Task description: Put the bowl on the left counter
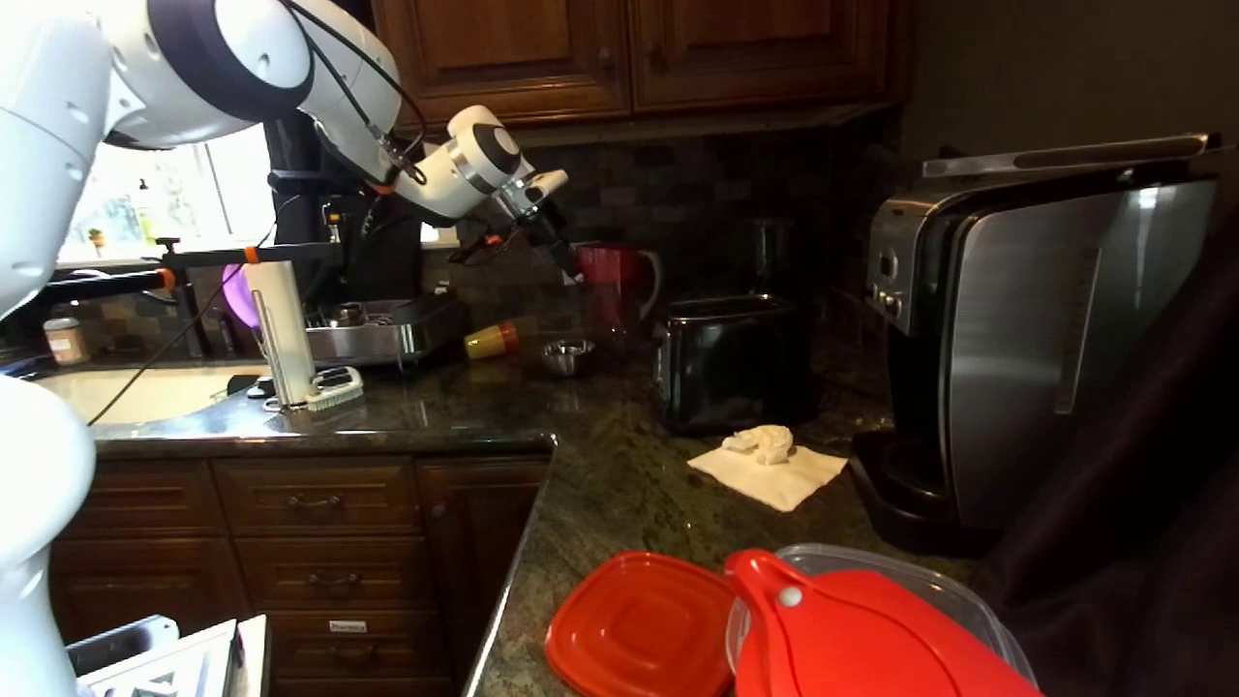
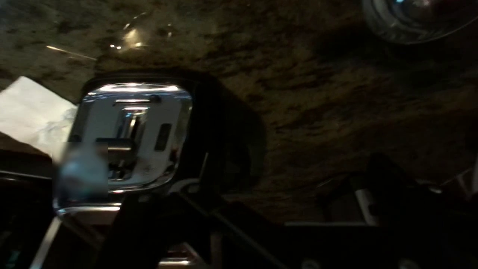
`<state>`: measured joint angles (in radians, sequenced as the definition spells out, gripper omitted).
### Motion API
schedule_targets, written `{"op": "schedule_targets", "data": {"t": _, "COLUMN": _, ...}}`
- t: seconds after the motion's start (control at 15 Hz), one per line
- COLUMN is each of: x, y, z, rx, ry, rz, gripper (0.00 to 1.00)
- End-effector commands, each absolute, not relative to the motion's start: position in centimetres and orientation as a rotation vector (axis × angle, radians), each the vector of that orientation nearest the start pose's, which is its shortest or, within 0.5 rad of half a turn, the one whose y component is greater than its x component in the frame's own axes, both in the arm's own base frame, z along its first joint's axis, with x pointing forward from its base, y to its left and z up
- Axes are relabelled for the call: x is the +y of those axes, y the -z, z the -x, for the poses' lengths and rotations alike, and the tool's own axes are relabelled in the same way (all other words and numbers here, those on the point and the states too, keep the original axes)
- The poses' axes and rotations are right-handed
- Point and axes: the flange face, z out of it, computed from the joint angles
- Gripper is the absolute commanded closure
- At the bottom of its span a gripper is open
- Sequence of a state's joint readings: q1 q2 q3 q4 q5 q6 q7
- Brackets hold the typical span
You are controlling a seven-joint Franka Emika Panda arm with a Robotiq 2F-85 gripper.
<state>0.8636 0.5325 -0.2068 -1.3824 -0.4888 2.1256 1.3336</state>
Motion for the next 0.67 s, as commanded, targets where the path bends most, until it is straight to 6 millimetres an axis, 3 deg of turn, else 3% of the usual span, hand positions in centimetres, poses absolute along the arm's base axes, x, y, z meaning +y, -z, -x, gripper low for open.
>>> {"op": "schedule_targets", "data": {"t": 0.0, "x": 41.6, "y": -43.2, "z": -53.7, "rx": 0.943, "ry": 1.012, "rz": 3.049, "gripper": 0.0}}
{"op": "schedule_targets", "data": {"t": 0.13, "x": 40.4, "y": -42.0, "z": -52.5, "rx": 1.038, "ry": 1.032, "rz": 3.078, "gripper": 0.0}}
{"op": "schedule_targets", "data": {"t": 0.2, "x": 41.9, "y": -43.0, "z": -54.9, "rx": 0.951, "ry": 1.011, "rz": 3.067, "gripper": 0.0}}
{"op": "schedule_targets", "data": {"t": 0.33, "x": 41.2, "y": -42.3, "z": -53.9, "rx": 0.997, "ry": 1.012, "rz": 3.08, "gripper": 0.0}}
{"op": "schedule_targets", "data": {"t": 0.47, "x": 41.0, "y": -42.3, "z": -53.3, "rx": 0.864, "ry": 0.877, "rz": 3.115, "gripper": 0.0}}
{"op": "schedule_targets", "data": {"t": 0.6, "x": 39.1, "y": -43.1, "z": -52.3, "rx": 0.695, "ry": 0.792, "rz": 3.145, "gripper": 0.0}}
